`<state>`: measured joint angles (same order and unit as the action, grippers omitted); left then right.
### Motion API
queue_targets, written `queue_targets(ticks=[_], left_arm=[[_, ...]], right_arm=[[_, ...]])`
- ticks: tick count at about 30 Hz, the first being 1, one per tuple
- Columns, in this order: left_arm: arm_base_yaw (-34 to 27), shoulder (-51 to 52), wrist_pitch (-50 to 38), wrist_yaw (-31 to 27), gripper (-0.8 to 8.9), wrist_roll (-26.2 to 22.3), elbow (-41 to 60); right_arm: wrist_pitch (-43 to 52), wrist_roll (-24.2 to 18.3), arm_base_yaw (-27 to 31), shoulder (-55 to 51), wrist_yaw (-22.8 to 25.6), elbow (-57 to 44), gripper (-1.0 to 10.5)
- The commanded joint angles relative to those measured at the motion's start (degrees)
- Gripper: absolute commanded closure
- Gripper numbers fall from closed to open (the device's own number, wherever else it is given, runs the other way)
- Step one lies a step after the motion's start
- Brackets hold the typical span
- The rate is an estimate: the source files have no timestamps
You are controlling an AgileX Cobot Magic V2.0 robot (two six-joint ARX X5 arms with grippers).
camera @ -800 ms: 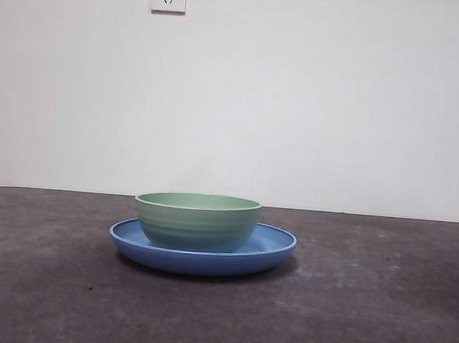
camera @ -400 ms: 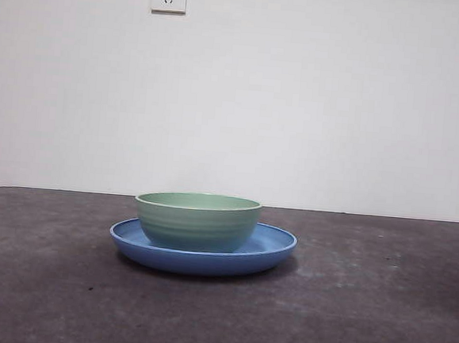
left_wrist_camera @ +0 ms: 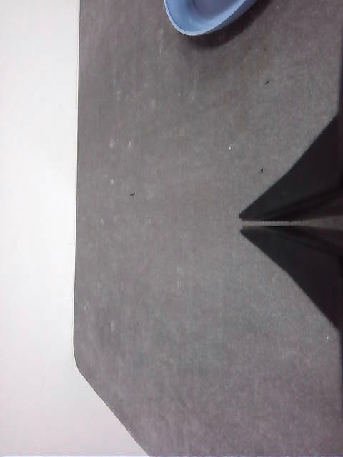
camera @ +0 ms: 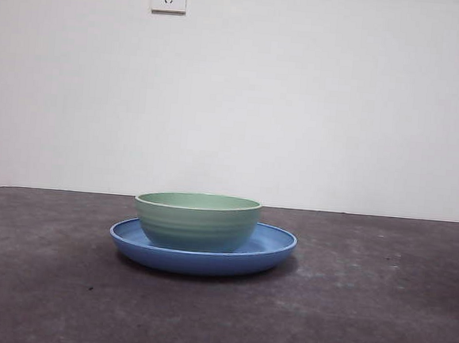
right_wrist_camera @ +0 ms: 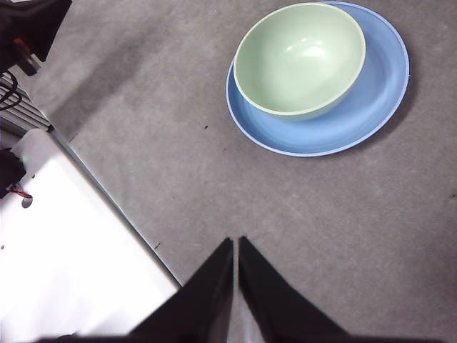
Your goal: Place the green bowl on the blue plate
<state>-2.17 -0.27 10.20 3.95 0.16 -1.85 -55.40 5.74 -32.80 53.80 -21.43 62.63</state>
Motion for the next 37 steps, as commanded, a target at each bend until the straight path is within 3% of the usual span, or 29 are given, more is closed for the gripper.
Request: queue_targets(ticks=[1, 3, 7, 14, 18, 27, 37], left_arm=[[0.00, 0.09, 0.42, 0.15, 8.04, 0.55, 1.16], [0.00, 0.09, 0.44, 0.15, 8.04, 0.55, 1.16], [0.00, 0.09, 0.44, 0.15, 8.04, 0.55, 1.16], [0.00, 0.09, 0.44, 0.15, 8.04, 0.55, 1.16], [0.00, 0.09, 0.44, 0.15, 8.04, 0.55, 1.16], [0.00, 0.09, 0.44, 0.15, 8.04, 0.55, 1.16], [0.00, 0.09, 0.44, 0.15, 8.04, 0.55, 1.16]], right_arm=[[1.01, -3.43, 0.66, -0.81, 1.60, 1.05, 9.4], [2.91, -5.01, 2.99, -2.43, 3.50, 0.96, 9.4], [12.41, -3.85, 9.81, -7.56, 2.80, -2.03, 9.4], [27.91, -3.39, 24.30, -21.59, 3.72, -16.46, 9.4], [38.03, -3.48, 29.68, -29.70, 3.78, -27.17, 9.4], [53.88, -3.43, 33.38, -44.09, 10.32, -47.87, 9.4], [55.80, -3.32, 33.46, -52.06, 17.40, -59.08, 9.4]])
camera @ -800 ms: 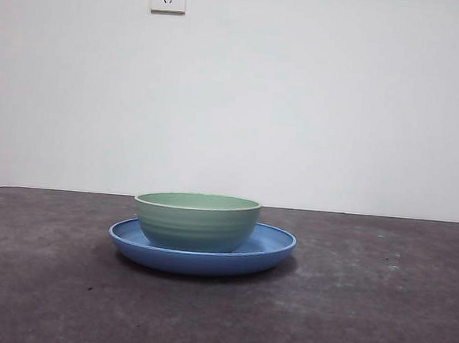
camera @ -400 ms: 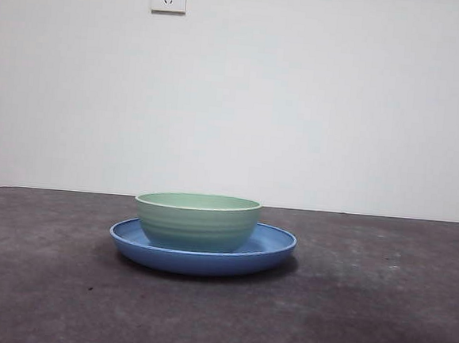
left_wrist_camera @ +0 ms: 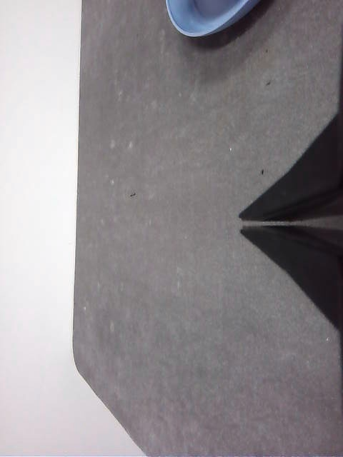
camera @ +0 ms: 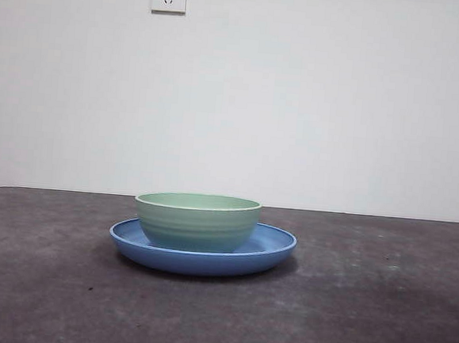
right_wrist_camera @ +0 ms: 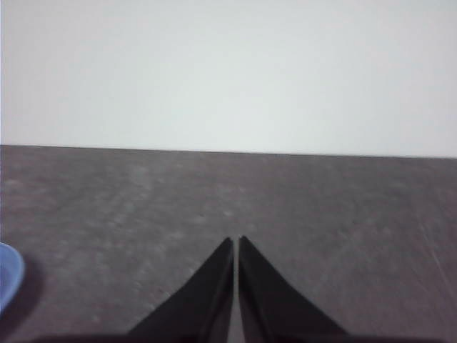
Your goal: Place the green bowl on the blue plate
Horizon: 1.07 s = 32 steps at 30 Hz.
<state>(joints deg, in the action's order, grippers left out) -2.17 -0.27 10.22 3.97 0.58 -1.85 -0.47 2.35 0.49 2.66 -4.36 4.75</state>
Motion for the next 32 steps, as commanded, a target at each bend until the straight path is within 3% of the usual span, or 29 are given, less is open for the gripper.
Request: queue_targets(ticks=[1, 5, 15, 32], left_arm=[[0.00, 0.09, 0.42, 0.13, 8.04, 0.13, 1.16], [0.00, 0.09, 0.42, 0.13, 8.04, 0.13, 1.16], [0.00, 0.09, 0.44, 0.13, 8.04, 0.13, 1.16], [0.00, 0.09, 0.44, 0.13, 8.04, 0.13, 1.16]], right_arm=[[0.87, 0.17, 0.17, -1.49, 0.33, -1.95, 9.4], [0.74, 0.79, 0.17, -2.45, 0.31, -4.09, 9.4], [-9.90, 0.61, 0.17, -2.45, 0.42, -4.13, 9.4], [-8.33, 0.66, 0.17, -2.45, 0.33, -4.11, 9.4]])
